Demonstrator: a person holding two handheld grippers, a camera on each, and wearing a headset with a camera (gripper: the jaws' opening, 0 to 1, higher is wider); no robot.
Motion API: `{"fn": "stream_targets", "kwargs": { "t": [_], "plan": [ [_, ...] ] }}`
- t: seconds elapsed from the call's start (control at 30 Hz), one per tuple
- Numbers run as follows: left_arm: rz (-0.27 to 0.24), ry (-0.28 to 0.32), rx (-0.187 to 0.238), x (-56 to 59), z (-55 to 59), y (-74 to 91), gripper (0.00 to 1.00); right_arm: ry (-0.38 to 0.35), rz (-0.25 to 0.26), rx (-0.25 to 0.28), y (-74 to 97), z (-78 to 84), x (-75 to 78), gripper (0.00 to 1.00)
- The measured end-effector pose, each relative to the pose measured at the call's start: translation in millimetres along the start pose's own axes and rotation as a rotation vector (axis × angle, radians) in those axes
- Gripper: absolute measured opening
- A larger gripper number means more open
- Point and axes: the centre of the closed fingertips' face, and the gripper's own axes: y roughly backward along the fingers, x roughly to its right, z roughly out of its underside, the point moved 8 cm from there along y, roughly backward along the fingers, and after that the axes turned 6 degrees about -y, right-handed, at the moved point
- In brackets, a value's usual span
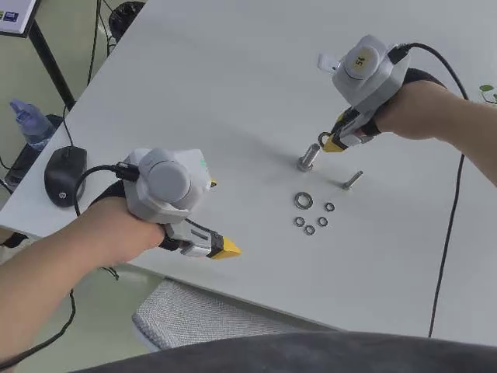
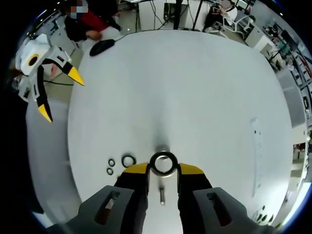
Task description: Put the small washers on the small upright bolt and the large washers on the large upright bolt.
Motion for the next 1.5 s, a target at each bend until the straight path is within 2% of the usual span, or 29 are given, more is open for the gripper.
{"fn": "stream_targets", "kwargs": {
  "t": [0.23, 0.93, 1.5],
  "plan": [
    [0.0, 0.004, -0.001, -1.9, -1.0, 1.8, 0.7, 0.001, -0.006, -0.009, -10.3, -5.4, 0.0, 0.22],
    [0.016, 0.013, -0.009, -5.7, 1.7, -4.8, 0.69, 0.019, -0.02, -0.06, -36.0, -1.6, -3.9, 0.22],
    [0.02, 0.003, -0.002, -5.5, -4.5, -5.4, 0.69, 0.037, -0.026, -0.083, -65.0, 1.1, -2.5, 0.22]
  ]
}}
